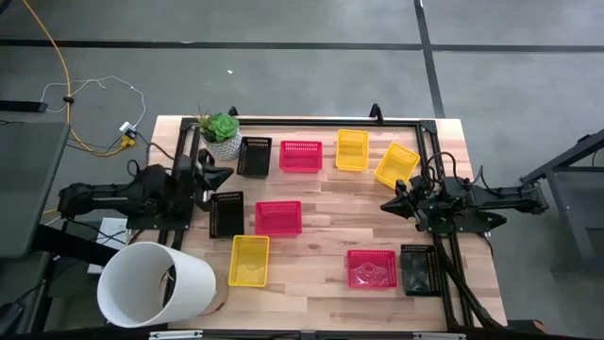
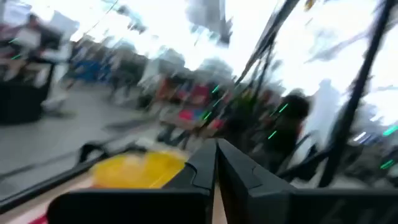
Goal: Stack baskets by color
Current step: Stack the top black bin on top of the left black bin
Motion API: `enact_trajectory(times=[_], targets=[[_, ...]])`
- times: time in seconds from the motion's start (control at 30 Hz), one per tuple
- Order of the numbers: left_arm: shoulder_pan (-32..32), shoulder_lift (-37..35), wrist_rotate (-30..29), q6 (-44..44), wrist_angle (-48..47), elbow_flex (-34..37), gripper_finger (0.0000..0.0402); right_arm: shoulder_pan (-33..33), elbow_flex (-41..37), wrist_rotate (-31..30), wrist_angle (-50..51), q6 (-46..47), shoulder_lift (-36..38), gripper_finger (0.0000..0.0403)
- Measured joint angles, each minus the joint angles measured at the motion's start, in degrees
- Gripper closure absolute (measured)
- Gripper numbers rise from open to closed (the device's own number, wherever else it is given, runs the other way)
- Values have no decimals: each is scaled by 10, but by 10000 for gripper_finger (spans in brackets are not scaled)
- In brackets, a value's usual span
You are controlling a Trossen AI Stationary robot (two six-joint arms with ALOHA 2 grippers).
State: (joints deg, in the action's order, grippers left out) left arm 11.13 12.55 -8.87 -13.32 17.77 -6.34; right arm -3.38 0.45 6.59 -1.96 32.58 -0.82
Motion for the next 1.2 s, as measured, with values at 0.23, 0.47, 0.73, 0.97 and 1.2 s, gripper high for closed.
enact_trajectory(times=[0.23,0.47,0.73,0.97,1.2], targets=[[0,159,-9,26,-224,-155,330,0,0,0,0,0,0,402],[0,265,-10,-7,-480,-283,236,0,0,0,0,0,0,402],[0,308,14,-117,-672,-334,185,0,0,0,0,0,0,402],[-1,319,7,-284,-809,-334,190,0,0,0,0,0,0,402],[-34,319,-41,-358,-842,-334,191,0,0,0,0,0,0,402]])
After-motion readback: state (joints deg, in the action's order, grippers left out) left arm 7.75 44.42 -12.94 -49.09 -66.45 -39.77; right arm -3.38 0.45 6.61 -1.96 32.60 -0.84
